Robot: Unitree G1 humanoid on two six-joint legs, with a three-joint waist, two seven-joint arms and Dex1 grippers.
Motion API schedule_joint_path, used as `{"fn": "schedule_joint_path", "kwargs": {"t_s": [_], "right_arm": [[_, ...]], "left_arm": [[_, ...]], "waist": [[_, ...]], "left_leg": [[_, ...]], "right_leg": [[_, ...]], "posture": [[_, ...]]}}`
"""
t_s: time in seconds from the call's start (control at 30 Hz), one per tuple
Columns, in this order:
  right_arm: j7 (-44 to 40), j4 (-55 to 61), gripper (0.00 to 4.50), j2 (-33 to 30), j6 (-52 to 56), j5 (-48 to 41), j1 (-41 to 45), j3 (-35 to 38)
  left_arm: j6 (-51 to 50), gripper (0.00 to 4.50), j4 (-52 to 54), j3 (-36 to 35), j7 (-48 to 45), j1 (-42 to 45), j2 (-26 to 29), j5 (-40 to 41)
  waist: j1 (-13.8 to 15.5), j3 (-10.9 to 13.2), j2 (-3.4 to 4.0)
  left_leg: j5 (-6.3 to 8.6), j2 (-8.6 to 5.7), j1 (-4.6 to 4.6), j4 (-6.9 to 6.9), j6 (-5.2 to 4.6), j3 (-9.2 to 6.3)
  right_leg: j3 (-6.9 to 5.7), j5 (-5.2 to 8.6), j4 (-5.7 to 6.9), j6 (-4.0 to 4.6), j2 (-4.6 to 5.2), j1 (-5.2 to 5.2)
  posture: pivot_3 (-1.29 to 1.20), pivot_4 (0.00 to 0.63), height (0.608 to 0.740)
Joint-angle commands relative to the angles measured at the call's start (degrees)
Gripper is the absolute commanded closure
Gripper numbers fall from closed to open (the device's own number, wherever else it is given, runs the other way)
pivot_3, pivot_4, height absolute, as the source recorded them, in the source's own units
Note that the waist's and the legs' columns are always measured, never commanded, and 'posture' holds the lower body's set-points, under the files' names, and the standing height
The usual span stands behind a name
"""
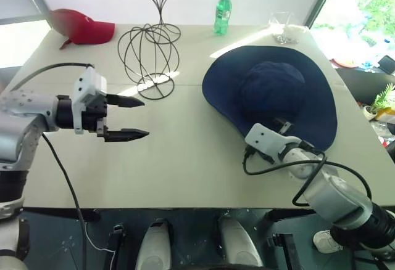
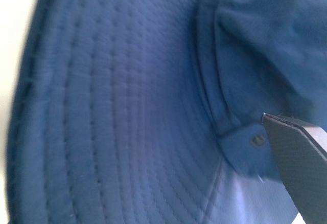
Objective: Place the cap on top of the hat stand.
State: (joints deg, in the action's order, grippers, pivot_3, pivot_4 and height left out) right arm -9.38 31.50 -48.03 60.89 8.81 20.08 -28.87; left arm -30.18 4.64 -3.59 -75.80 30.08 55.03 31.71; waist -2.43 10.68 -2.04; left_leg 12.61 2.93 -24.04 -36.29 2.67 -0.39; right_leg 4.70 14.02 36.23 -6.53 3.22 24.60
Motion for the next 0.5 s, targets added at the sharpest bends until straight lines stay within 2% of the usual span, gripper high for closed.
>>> {"fn": "schedule_joint_path", "kwargs": {"t_s": [0.03, 0.27, 0.37, 0.5], "right_arm": [[0.75, -2.85, 0.04, 3.64, -1.81, 2.32, 0.03, 1.67], [1.40, -11.75, 0.04, 5.87, -9.41, 9.09, -1.57, 0.15], [0.64, -13.84, 0.87, 7.01, -12.46, 10.49, -3.12, 0.63], [-0.80, -14.26, 2.82, 7.99, -14.38, 11.94, -4.84, 2.09]], "left_arm": [[1.46, 0.05, -0.31, -0.35, 0.12, 1.96, -0.53, -0.58], [1.18, 0.05, 0.36, -0.82, 0.43, 1.78, -1.37, -0.08], [1.11, 0.00, 1.02, -1.05, 0.71, 1.21, -1.51, 0.14], [0.98, 0.00, 1.45, -1.45, 0.71, 0.67, -1.28, 0.49]], "waist": [[-0.23, -0.02, -0.04], [-0.09, -0.16, -0.25], [-0.03, -0.26, -0.41], [0.09, -0.27, -0.42]], "left_leg": [[0.00, 0.02, 0.01, 0.00, 0.00, -0.01], [0.00, 0.02, 0.03, -0.04, 0.00, -0.02], [0.00, 0.02, 0.08, -0.07, 0.00, -0.02], [0.00, 0.02, 0.10, -0.11, 0.00, -0.03]], "right_leg": [[0.00, -0.01, 0.01, -0.01, -0.04, 0.00], [0.01, -0.01, 0.03, 0.00, -0.05, -0.05], [0.01, -0.01, 0.02, 0.00, -0.05, -0.14], [0.02, -0.01, 0.02, 0.00, -0.04, -0.19]], "posture": [[0.00, 0.150, 0.739], [0.00, 0.150, 0.739], [0.00, 0.150, 0.739], [0.00, 0.150, 0.739]]}}
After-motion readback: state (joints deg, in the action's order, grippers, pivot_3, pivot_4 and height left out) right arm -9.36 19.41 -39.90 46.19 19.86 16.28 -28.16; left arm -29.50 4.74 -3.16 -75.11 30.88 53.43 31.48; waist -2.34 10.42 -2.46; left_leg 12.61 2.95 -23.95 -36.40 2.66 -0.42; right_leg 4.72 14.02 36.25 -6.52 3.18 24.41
